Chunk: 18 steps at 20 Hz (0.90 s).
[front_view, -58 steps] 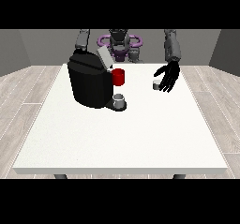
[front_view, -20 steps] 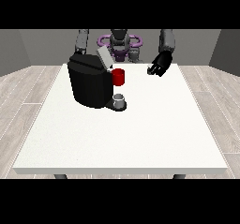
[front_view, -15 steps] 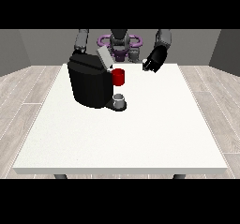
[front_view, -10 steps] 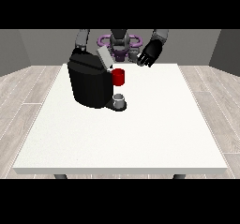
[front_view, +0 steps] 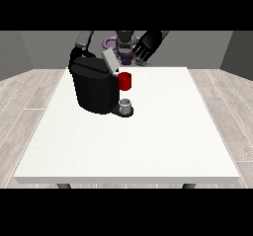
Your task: Insert the coffee pod into the coffee machine and close the lid
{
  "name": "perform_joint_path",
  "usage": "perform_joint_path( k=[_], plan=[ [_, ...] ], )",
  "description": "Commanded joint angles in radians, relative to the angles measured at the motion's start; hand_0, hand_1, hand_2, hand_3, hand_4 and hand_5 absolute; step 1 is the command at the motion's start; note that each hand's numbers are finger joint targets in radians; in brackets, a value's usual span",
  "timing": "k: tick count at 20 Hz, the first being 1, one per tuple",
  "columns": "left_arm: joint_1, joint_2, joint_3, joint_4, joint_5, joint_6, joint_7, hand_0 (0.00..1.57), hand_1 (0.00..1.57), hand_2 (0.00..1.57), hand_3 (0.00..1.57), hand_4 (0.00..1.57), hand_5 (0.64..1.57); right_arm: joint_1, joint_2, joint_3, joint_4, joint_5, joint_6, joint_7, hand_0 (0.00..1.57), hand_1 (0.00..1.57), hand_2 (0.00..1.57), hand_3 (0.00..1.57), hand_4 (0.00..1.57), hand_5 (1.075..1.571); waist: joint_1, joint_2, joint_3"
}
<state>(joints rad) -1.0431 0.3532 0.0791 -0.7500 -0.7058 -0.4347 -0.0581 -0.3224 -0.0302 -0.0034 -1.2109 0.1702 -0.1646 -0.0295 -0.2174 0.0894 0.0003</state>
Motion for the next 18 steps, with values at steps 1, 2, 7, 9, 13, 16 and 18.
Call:
perform_joint_path(
  k=[1,2,7,9,13,16,18],
  plan=[
    [-0.065,0.048,0.038,0.022,0.013,-0.023,0.001,1.26,1.26,1.29,1.27,0.49,1.571,-0.014,0.004,0.019,-0.054,0.01,0.0,0.043,0.0,0.0,0.0,0.0,0.0,1.571,-0.042,0.026,-0.0003],
    [-0.083,0.038,0.033,0.015,0.005,-0.007,0.014,1.22,1.22,1.27,1.26,0.47,1.571,-0.049,-0.035,-0.007,-0.042,0.004,0.019,0.038,0.0,0.0,0.0,0.0,0.0,1.571,-0.037,0.052,-0.0002],
    [-0.15,0.1,0.063,0.051,-0.01,0.012,0.026,1.25,1.25,1.3,1.25,0.48,1.571,-0.056,-0.011,0.004,-0.087,0.002,0.005,0.013,0.0,0.0,0.0,0.0,0.27,1.571,-0.103,0.133,-0.0001],
    [-0.149,0.115,0.064,0.051,-0.003,-0.001,-0.018,1.22,1.22,1.28,1.23,0.48,1.571,-0.091,-0.042,-0.027,-0.089,-0.005,0.008,0.036,0.0,0.0,0.0,0.0,0.18,1.571,-0.081,0.152,-0.0002],
    [-0.188,0.056,0.036,0.034,-0.016,0.001,0.023,1.26,1.26,1.3,1.24,0.49,1.571,-0.139,-0.048,-0.074,-0.047,-0.027,-0.006,0.033,0.0,0.0,0.0,0.0,0.0,1.571,-0.055,0.168,0.0003],
    [-0.186,0.097,0.048,0.082,-0.027,0.001,0.014,1.21,1.21,1.28,1.24,0.47,1.571,-0.099,-0.018,-0.012,-0.1,0.008,-0.013,0.055,0.0,0.0,0.0,0.0,0.15,1.571,-0.103,0.168,-0.0001],
    [-0.196,0.075,0.041,0.063,-0.022,-0.003,0.002,1.19,1.19,1.26,1.22,0.46,1.571,-0.124,-0.044,-0.055,-0.061,-0.005,-0.016,0.013,0.0,0.0,0.0,0.0,0.1,1.571,-0.071,0.193,0.0002]
  ],
)
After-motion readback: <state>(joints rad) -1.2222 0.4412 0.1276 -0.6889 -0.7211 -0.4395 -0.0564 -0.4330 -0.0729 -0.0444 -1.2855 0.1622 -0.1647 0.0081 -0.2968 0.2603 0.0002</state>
